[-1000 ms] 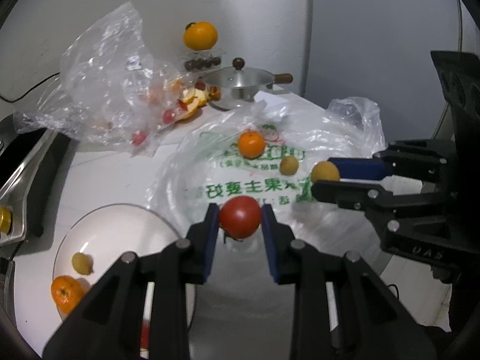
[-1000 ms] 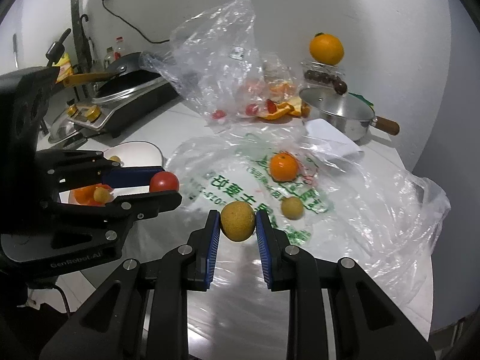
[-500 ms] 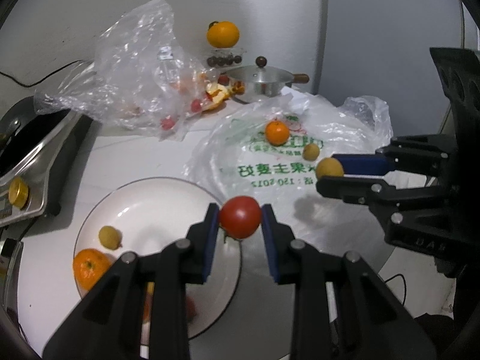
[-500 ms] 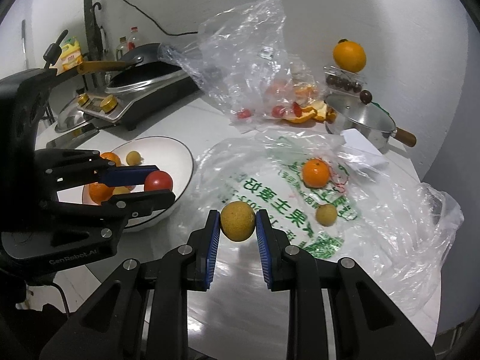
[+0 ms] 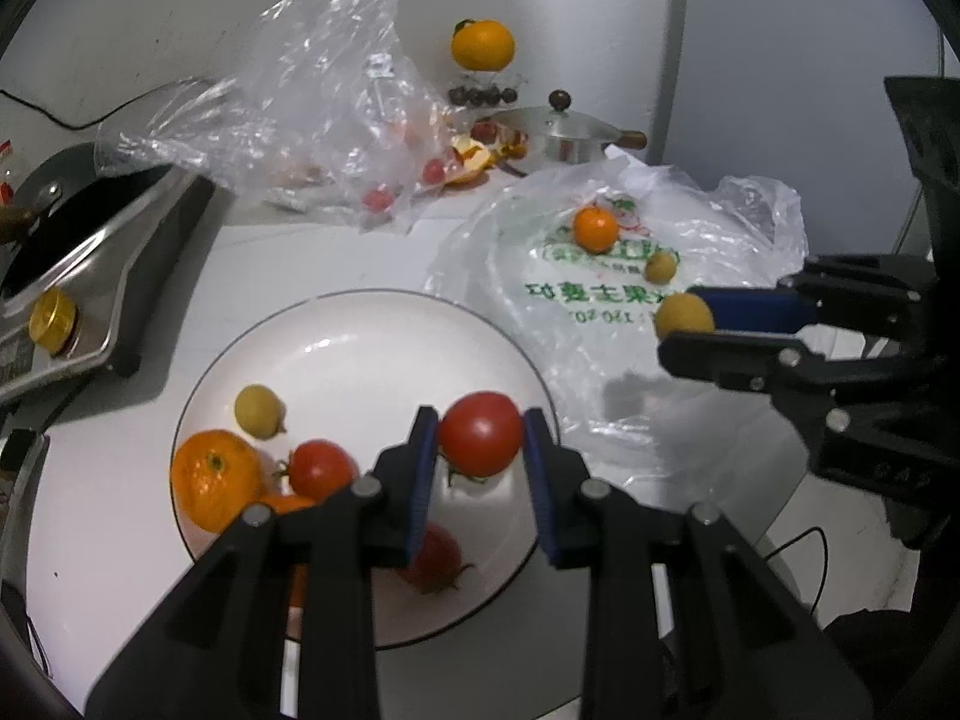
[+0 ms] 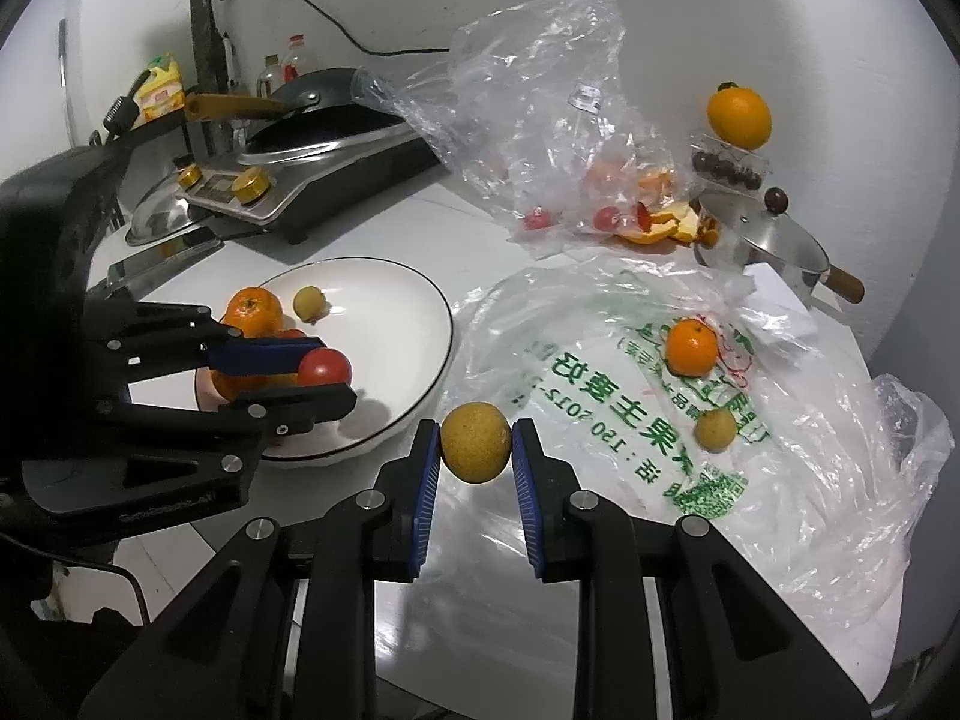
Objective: Organize fruits
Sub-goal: 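Carry the red tomato and yellow fruit over the white plate with both tools, then lower the red tomato into the plate and open the left tool, then lower the yellow fruit into the plate and open the right tool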
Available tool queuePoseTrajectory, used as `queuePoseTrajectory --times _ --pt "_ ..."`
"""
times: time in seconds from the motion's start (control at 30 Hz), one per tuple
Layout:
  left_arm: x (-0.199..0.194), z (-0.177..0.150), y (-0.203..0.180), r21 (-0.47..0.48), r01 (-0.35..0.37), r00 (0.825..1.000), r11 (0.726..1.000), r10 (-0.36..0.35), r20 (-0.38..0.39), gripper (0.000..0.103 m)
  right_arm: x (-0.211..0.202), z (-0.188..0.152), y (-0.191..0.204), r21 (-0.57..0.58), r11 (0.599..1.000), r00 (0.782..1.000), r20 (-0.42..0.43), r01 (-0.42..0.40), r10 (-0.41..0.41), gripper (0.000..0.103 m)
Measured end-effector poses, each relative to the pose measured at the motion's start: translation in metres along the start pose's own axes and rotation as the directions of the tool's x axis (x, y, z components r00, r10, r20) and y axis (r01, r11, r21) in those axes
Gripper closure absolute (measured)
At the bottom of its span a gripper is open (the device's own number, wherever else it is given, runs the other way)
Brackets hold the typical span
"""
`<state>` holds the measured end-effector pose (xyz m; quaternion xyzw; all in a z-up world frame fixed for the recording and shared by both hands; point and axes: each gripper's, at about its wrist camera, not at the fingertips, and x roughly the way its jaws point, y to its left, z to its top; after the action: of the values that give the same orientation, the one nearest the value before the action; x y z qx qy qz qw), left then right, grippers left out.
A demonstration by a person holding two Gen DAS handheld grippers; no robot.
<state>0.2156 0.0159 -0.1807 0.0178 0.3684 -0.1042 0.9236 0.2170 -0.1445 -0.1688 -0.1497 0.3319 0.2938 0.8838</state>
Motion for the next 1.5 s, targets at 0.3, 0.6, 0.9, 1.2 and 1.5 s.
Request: queuePoseTrajectory --times 0.3,0.6,0.9,1.2,1.5 --pt "0.004 -0.007 0.004 -0.015 0.036 0.999 0.999 -0.036 -0.024 0.074 0.001 0.000 0.010 -0.011 1.000 1.000 -0.005 0.003 -0.003 0.077" --pt "-0.005 -0.008 0.009 -0.032 0.045 0.999 0.998 -0.045 0.003 0.072 0.004 0.003 0.015 -0.021 1.000 1.000 -0.015 0.010 -0.010 0.077" --pt "-0.023 -0.006 0.028 -0.052 0.007 0.999 0.999 -0.004 0.053 0.070 0.011 0.011 0.030 -0.046 0.999 1.000 -0.018 -0.001 0.000 0.077" --pt "-0.031 -0.012 0.051 -0.080 -0.014 0.997 0.997 0.020 0.071 0.070 0.024 0.022 0.047 -0.069 0.997 1.000 -0.024 -0.016 0.015 0.077" --pt "-0.039 -0.012 0.067 -0.077 -0.052 0.995 0.996 0.058 0.082 0.070 0.042 0.032 0.059 -0.076 0.996 0.999 -0.040 -0.040 0.037 0.077"
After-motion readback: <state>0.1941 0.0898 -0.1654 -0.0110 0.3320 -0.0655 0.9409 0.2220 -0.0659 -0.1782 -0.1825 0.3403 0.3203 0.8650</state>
